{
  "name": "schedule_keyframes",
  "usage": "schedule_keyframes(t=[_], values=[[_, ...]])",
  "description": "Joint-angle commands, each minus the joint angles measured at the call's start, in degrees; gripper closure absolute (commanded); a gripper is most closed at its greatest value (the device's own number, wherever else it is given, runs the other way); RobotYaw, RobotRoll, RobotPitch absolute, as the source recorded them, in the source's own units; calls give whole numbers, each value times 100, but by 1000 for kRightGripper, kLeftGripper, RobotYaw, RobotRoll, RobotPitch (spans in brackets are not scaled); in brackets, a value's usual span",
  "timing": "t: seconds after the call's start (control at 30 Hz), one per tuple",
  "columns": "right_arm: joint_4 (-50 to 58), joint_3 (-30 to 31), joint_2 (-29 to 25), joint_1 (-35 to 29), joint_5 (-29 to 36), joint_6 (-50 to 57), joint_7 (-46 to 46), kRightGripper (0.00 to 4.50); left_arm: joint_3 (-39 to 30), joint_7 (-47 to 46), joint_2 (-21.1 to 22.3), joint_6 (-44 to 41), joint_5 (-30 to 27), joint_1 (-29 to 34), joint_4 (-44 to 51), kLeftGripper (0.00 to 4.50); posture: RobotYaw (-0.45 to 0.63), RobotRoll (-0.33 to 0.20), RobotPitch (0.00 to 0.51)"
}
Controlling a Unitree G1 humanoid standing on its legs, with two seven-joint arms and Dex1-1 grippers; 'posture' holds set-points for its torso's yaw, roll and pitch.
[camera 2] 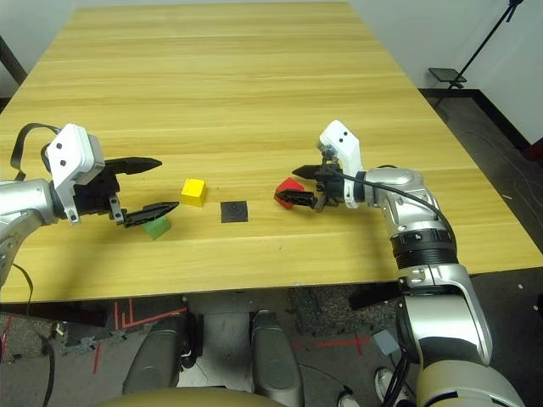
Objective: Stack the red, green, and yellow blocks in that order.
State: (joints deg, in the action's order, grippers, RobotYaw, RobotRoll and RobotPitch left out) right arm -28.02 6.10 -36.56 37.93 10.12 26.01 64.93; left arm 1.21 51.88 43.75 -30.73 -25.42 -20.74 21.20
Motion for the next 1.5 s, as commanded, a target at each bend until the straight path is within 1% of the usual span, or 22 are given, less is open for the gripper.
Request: schedule_keyframes(t=[0.03, 0.1, 0.2, 0.3, 0.37, 0.4, 0.5, 0.63, 0.73, 0.8, 0.93, 1.03, 1.2, 1.33, 1.5], values=[[-84, 81, 68, 34, -146, 67, -181, 0, 120, 12, -8, -54, 47, 42, 85, 27, 392, -99, 124], [-81, 132, 92, 39, -228, 72, -276, 0, 142, 2, -19, -64, 58, 30, 86, 27, 395, -100, 125], [-117, 162, 161, 62, -302, -27, -338, 584, 167, -27, -47, -77, 68, 6, 88, 0, 399, -101, 127], [-23, 209, 187, 116, -338, -41, -292, 1575, 183, -61, -73, -81, 78, 19, 109, 0, 407, -104, 127], [185, 284, 153, 185, -286, -104, -45, 2366, 181, -94, -82, -92, 80, 51, 147, 0, 411, -110, 128], [298, 333, 137, 235, -251, -132, 106, 2439, 176, -110, -84, -96, 79, 63, 160, 0, 413, -113, 128], [543, 490, 129, 389, -188, -147, 541, 2436, 180, -153, -95, -106, 78, 60, 168, 0, 420, -124, 129], [633, 860, 174, 602, -245, -344, 1184, 2436, 185, -187, -118, -83, 99, 61, 137, 0, 431, -141, 127], [50, 1213, 333, 884, -568, -1015, 1454, 2436, 195, -240, -145, -38, 143, 71, 128, 0, 444, -154, 121], [-354, 1306, 523, 1096, -680, -1243, 1472, 2436, 198, -275, -163, -31, 174, 80, 137, 0, 457, -161, 118], [-1072, 1393, 847, 1445, -867, -1669, 1495, 2436, 170, -360, -193, -42, 218, 104, 177, 0, 483, -168, 117], [-1377, 1400, 1030, 1580, -937, -1852, 1532, 2436, 133, -412, -198, -71, 234, 147, 252, 0, 493, -169, 119], [-1457, 1397, 1265, 1616, -960, -1894, 1692, 2436, 64, -516, -174, -146, 219, 256, 381, 0, 521, -170, 126], [-1473, 1390, 1329, 1619, -995, -1914, 1790, 2436, -3, -584, -148, -202, 203, 311, 465, 0, 538, -170, 132], [-1770, 1401, 1352, 1680, -1134, -2141, 1748, 2436, -81, -652, -135, -293, 184, 366, 567, 0, 549, -167, 137]])
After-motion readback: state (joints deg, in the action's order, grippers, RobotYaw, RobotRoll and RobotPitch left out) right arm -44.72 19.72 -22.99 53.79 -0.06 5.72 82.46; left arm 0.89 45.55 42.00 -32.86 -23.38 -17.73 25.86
